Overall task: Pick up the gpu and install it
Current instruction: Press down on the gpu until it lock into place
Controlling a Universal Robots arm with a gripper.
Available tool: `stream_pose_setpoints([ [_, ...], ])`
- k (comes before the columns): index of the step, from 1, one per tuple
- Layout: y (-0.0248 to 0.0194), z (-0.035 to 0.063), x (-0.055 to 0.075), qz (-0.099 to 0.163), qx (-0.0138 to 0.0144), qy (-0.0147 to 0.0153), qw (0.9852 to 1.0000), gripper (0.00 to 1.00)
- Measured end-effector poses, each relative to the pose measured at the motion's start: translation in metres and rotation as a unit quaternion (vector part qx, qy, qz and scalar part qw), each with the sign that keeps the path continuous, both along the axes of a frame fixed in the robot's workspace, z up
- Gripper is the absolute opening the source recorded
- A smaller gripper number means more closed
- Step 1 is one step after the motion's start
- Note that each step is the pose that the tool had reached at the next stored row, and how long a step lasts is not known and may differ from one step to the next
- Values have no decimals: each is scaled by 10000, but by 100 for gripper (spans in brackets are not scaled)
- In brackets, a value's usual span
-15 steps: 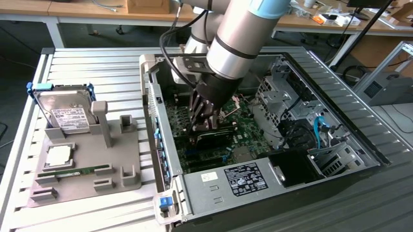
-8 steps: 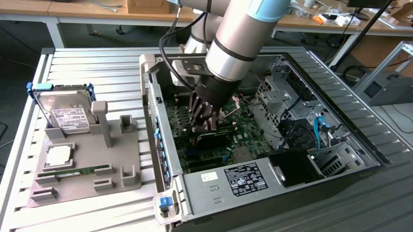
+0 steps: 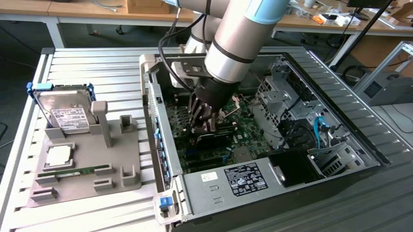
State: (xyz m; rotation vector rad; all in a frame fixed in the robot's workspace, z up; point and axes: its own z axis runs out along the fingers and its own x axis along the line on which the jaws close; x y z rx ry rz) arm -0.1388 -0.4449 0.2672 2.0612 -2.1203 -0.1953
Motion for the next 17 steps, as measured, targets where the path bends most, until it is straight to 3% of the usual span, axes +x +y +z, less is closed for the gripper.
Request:
stream_pose_setpoints([
  [6,-17,1,-9,-1,2,0,10000,11],
  [12,-18,207,13,0,0,1,10000,11],
  [17,-17,210,249,-1,1,27,10000,11],
])
